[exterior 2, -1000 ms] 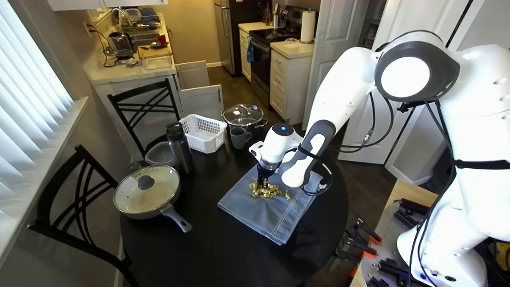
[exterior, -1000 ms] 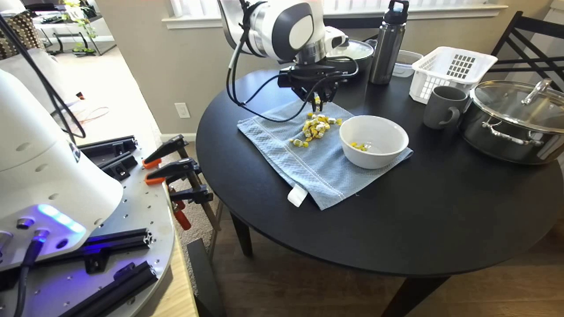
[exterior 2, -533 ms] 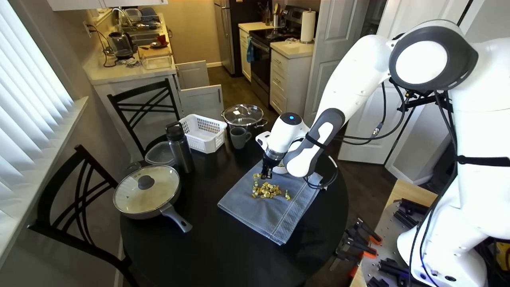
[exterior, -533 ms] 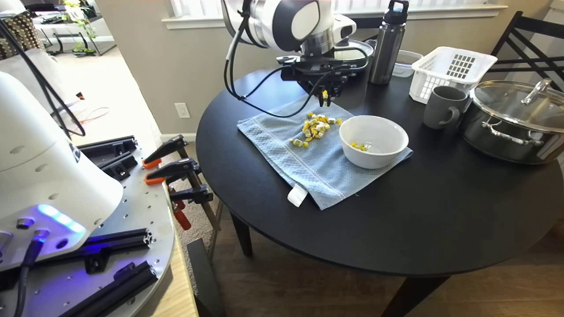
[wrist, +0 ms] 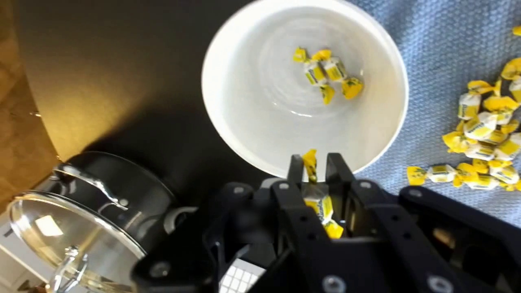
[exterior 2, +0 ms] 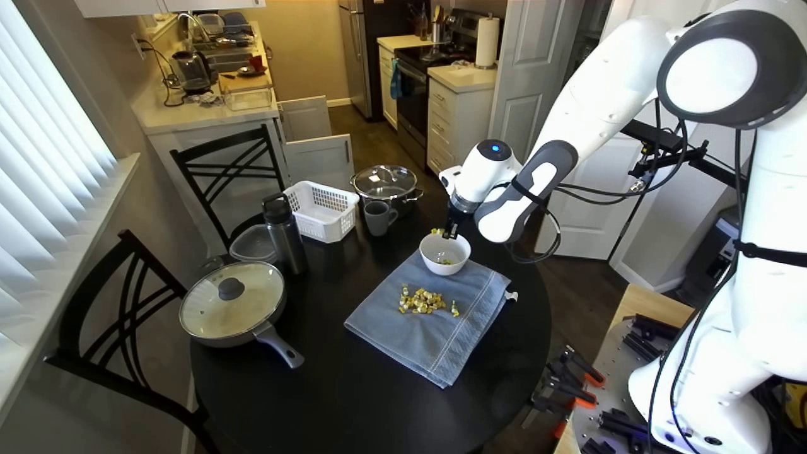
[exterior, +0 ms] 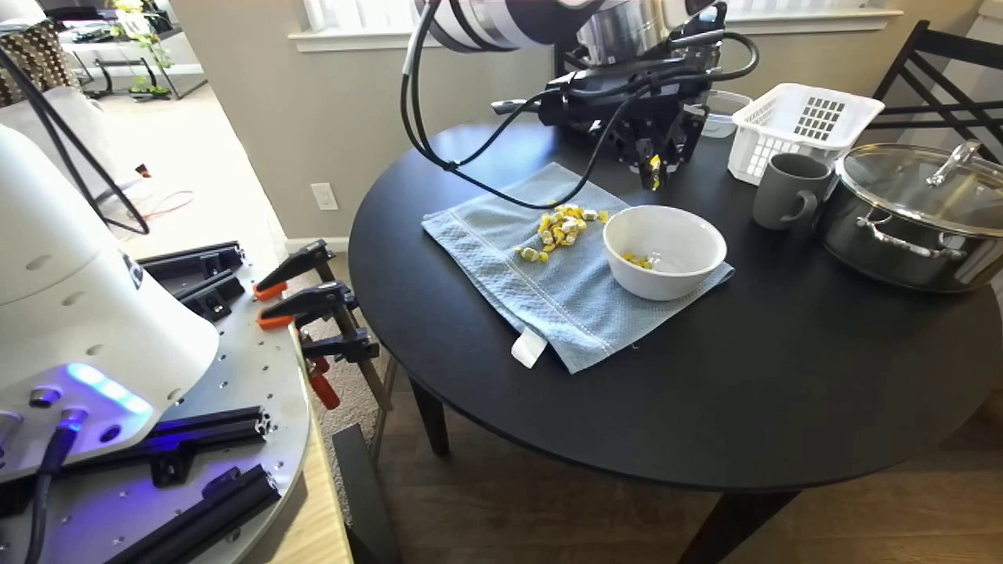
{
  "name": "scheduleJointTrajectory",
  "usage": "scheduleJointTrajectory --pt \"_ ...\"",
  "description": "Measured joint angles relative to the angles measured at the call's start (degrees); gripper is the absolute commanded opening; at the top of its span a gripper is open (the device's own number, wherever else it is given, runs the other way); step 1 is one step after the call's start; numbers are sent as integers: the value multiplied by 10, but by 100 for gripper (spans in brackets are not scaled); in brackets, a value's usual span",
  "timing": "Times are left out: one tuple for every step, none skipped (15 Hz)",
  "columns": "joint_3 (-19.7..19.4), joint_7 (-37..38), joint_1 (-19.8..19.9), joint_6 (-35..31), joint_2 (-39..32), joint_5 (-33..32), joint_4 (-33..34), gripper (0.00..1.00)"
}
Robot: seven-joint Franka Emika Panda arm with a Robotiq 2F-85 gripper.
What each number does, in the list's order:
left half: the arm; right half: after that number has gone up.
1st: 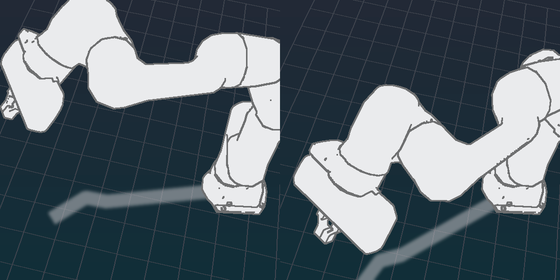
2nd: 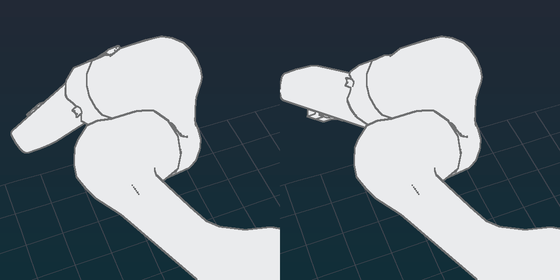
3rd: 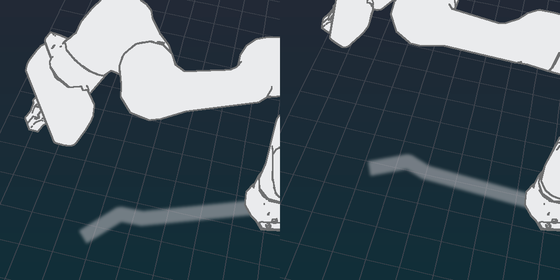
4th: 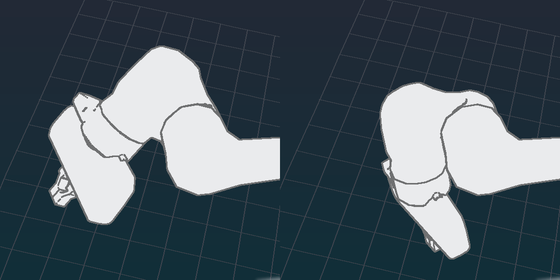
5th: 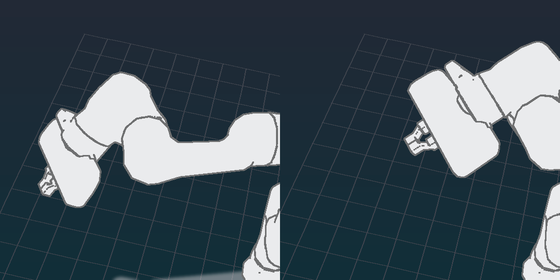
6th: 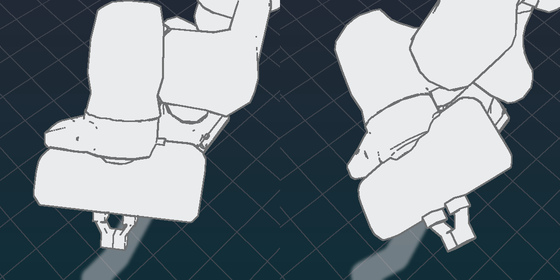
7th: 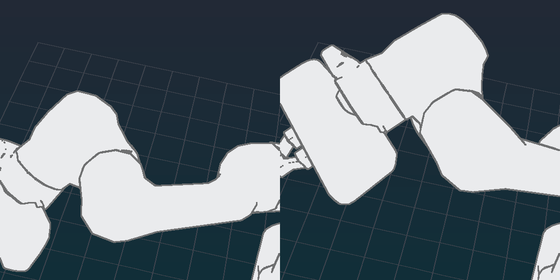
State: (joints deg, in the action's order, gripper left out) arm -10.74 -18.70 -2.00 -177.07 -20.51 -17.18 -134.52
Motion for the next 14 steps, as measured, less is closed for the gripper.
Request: scheduleJointTrajectory --pt "-22 5 -14 0 2 -2 -2 45" --pt "-41 11 -29 1 2 -2 -4 51" --pt "-57 15 -43 2 1 -2 -7 56" --pt "-70 20 -59 3 0 -2 -9 63" --pt "-80 24 -74 3 0 -2 -12 69" --pt "-81 30 -83 3 -1 -4 -14 77" --pt "-73 34 -85 3 -1 -6 -15 82" --pt "-55 34 -81 3 -1 -6 -17 88" --pt "-27 34 -70 3 0 -6 -19 95" --pt "9 32 -55 3 1 -5 -22 98" --pt "47 30 -38 3 1 -4 -26 100" --pt "83 28 -23 5 -1 -3 -28 100" --pt "117 24 -7 14 -6 0 -29 100" --pt "147 19 8 24 -12 6 -27 100"
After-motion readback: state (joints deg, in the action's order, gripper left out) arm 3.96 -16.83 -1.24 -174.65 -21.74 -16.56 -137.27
